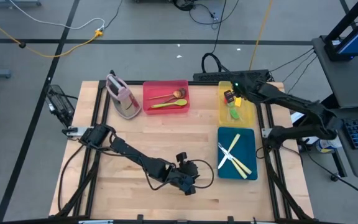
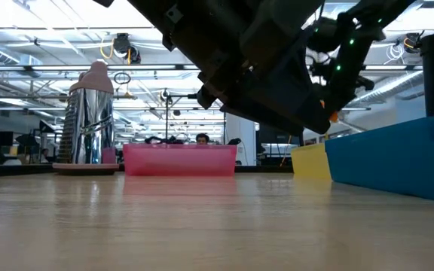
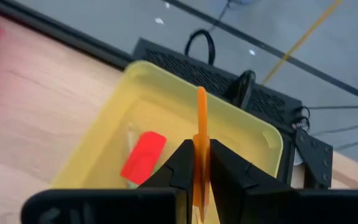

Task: Pick & Place Kitchen Items
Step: Put the orange spatula into the yellow bin, then return to Home Position

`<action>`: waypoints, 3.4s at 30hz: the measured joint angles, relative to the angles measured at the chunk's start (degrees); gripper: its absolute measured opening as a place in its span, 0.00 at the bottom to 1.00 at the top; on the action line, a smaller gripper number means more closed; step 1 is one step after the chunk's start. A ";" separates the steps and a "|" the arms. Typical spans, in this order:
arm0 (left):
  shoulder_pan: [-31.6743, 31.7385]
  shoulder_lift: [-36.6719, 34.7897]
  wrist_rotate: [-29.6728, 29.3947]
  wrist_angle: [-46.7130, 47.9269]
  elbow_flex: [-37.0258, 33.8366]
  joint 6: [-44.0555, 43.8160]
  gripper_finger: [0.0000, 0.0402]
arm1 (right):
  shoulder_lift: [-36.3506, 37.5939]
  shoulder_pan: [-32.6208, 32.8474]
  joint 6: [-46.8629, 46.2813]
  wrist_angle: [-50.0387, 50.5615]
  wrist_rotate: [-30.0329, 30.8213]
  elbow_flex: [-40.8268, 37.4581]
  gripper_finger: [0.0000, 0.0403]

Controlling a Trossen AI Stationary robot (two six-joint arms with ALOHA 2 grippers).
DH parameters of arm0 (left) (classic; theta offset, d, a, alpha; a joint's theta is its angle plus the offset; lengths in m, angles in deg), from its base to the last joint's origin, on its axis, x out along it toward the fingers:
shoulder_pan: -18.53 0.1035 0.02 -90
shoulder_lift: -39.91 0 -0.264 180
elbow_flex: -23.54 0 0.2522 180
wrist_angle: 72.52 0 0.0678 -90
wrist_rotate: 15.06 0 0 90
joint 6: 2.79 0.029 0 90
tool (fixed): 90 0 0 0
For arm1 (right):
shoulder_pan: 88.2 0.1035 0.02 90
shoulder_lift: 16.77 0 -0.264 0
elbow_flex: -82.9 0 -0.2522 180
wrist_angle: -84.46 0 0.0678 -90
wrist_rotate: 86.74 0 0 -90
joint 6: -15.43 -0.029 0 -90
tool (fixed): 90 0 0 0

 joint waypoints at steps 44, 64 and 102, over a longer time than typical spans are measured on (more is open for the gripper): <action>0.01 -2.60 0.25 4.66 -0.09 4.68 0.42 | 0.61 -3.73 9.20 -25.92 -3.54 -22.75 0.28; -2.17 -30.38 -16.48 38.01 0.01 -3.08 0.42 | 31.18 21.68 1.97 -21.39 -37.54 -22.73 0.21; -6.01 -79.69 -11.10 -4.37 -58.71 16.04 0.42 | 51.78 39.10 12.13 -40.34 -46.94 -44.83 0.15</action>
